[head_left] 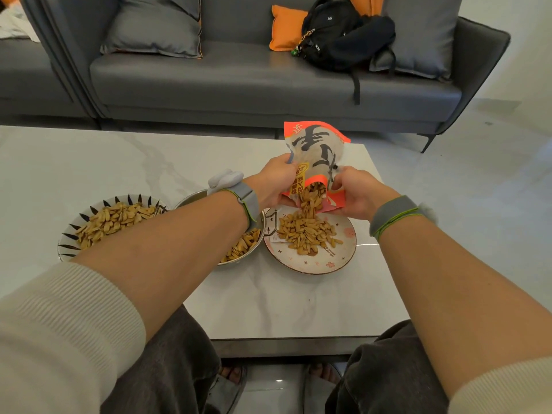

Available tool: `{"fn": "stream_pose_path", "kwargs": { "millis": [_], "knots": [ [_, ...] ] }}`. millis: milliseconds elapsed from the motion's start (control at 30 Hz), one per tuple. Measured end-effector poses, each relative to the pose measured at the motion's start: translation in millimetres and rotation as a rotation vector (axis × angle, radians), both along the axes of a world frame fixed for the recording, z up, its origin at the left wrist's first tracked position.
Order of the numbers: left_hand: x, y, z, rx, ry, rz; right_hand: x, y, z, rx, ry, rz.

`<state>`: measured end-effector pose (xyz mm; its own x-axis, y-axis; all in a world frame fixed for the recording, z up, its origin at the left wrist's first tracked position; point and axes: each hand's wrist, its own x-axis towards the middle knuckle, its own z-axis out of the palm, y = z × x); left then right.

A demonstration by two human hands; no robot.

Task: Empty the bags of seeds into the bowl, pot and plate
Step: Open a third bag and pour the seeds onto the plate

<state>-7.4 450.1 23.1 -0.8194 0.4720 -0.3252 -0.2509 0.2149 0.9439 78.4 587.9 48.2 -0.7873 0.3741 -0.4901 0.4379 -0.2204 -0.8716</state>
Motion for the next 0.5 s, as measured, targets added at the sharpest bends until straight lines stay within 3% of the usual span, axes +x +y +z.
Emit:
{"fn": "stream_pose_path", "kwargs": {
  "millis": [500],
  "knots": [
    [-0.5, -1.2, 0.4, 0.023, 0.006, 0.03, -3.5, 4.3, 1.3, 0.035, -0.028, -0.012]
  ]
}}
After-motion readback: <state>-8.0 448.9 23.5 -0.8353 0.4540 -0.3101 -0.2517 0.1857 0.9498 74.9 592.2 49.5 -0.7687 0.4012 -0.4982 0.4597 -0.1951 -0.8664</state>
